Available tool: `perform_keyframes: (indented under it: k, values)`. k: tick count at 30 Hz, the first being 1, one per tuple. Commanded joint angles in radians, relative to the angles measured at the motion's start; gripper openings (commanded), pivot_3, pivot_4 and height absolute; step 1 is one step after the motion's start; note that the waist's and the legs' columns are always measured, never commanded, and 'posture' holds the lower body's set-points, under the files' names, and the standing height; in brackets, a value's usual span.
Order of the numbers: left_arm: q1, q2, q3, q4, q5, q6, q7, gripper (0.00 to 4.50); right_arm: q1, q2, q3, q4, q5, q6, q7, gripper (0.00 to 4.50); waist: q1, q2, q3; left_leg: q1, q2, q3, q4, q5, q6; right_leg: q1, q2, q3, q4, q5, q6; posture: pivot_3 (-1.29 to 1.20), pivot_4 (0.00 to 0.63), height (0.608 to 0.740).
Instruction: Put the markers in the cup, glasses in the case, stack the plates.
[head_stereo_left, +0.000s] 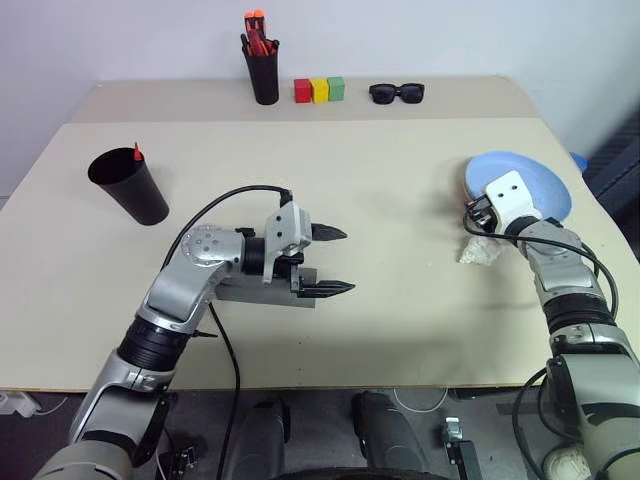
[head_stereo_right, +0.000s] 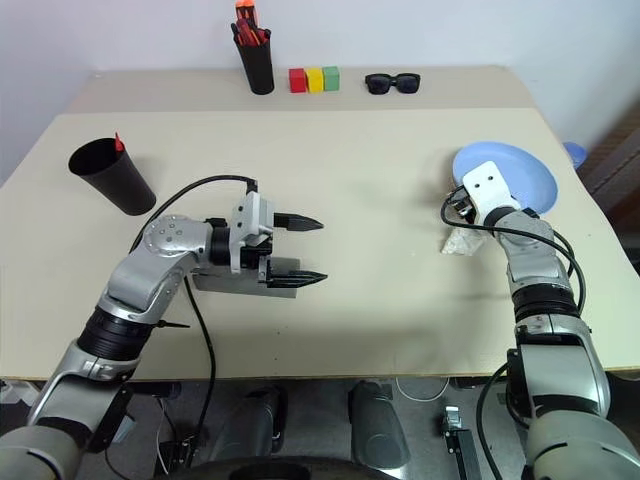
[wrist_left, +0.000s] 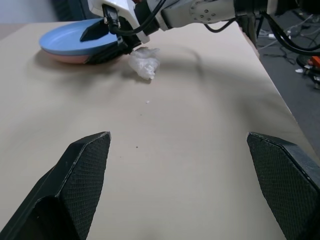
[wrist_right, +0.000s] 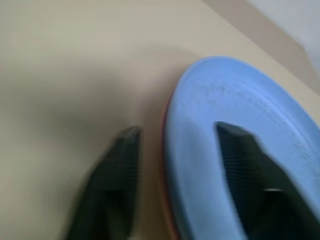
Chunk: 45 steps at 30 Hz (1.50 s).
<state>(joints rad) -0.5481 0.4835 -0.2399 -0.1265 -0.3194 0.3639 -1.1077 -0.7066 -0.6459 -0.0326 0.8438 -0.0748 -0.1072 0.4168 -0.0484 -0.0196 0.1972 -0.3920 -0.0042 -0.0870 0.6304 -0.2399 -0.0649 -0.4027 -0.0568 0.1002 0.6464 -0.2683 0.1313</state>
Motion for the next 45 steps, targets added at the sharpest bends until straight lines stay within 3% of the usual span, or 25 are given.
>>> perform_keyframes:
  k: [1, 4, 10, 16, 22, 30, 33, 38, 45]
  values:
    - [0.001, 0.006, 0.026, -0.041, -0.021, 0.002, 0.009, 4.50, -0.014, -0.005, -0.033, -0.046, 0.019, -0.024, -0.019, 3.54, -0.001, 0.000, 0.000, 0.000, 0.000, 0.000, 0.000, 0.000, 0.000, 0.000, 0.000, 0.000, 0.000, 0.000, 0.000, 0.00, 0.150, 0.740]
    - [-0.005, 0.000, 0.021, -0.034, -0.024, 0.004, 0.012, 4.50, 0.048, -0.003, -0.092, -0.190, 0.088, 0.022, -0.006, 3.54, -0.001, 0.000, 0.000, 0.000, 0.000, 0.000, 0.000, 0.000, 0.000, 0.000, 0.000, 0.000, 0.000, 0.000, 0.000, 0.00, 0.150, 0.740]
    - [-0.020, -0.003, 0.005, -0.002, -0.031, -0.005, -0.019, 4.50, 0.316, 0.007, -0.254, -0.763, 0.320, 0.396, 0.006, 3.54, 0.007, 0.000, 0.000, -0.001, 0.000, -0.001, 0.000, 0.000, 0.000, 0.000, 0.000, 0.000, 0.001, 0.000, 0.000, 0.00, 0.150, 0.740]
    - [-0.033, -0.007, 0.002, 0.027, -0.034, -0.013, -0.053, 4.50, 0.554, -0.005, -0.346, -1.084, 0.459, 0.675, 0.021, 3.54, 0.005, 0.000, 0.000, 0.000, 0.000, -0.001, 0.000, 0.000, 0.000, 0.000, 0.000, 0.000, 0.001, 0.000, 0.000, 0.00, 0.150, 0.740]
    - [-0.045, -0.015, -0.003, 0.057, -0.023, -0.031, -0.072, 4.50, 0.644, 0.007, -0.316, -1.117, 0.480, 0.748, 0.046, 3.54, 0.003, 0.000, 0.000, 0.000, 0.000, 0.000, 0.001, 0.000, 0.000, 0.000, 0.001, 0.000, 0.001, 0.000, 0.000, 0.00, 0.150, 0.740]
    - [-0.038, -0.014, 0.002, 0.047, -0.017, -0.034, -0.060, 4.50, 0.571, 0.041, -0.197, -0.953, 0.395, 0.655, 0.055, 3.54, 0.004, 0.000, 0.000, 0.000, 0.000, 0.000, 0.000, 0.000, 0.000, 0.000, 0.001, 0.000, 0.000, 0.000, 0.000, 0.00, 0.150, 0.740]
    - [-0.027, -0.006, 0.008, 0.035, -0.017, -0.029, -0.049, 4.50, 0.538, 0.054, -0.183, -0.897, 0.379, 0.630, 0.054, 2.67, 0.004, 0.000, 0.000, 0.000, 0.000, 0.000, 0.000, 0.000, 0.000, 0.000, 0.001, 0.000, 0.000, 0.000, 0.000, 0.00, 0.150, 0.740]
    - [-0.003, 0.007, 0.017, 0.006, -0.021, -0.018, -0.022, 4.50, 0.511, 0.060, -0.169, -0.882, 0.348, 0.576, 0.044, 0.30, 0.003, 0.000, 0.000, 0.000, 0.000, 0.000, 0.000, 0.000, 0.000, 0.000, 0.001, 0.000, 0.000, 0.000, 0.000, 0.00, 0.150, 0.740]
    - [0.009, 0.011, 0.016, -0.012, -0.028, -0.012, 0.000, 4.50, 0.461, 0.082, -0.233, -0.953, 0.356, 0.462, 0.005, 0.30, 0.003, 0.000, 0.000, 0.000, 0.000, 0.000, 0.000, 0.000, 0.000, 0.000, 0.001, 0.000, 0.000, 0.000, 0.000, 0.00, 0.150, 0.740]
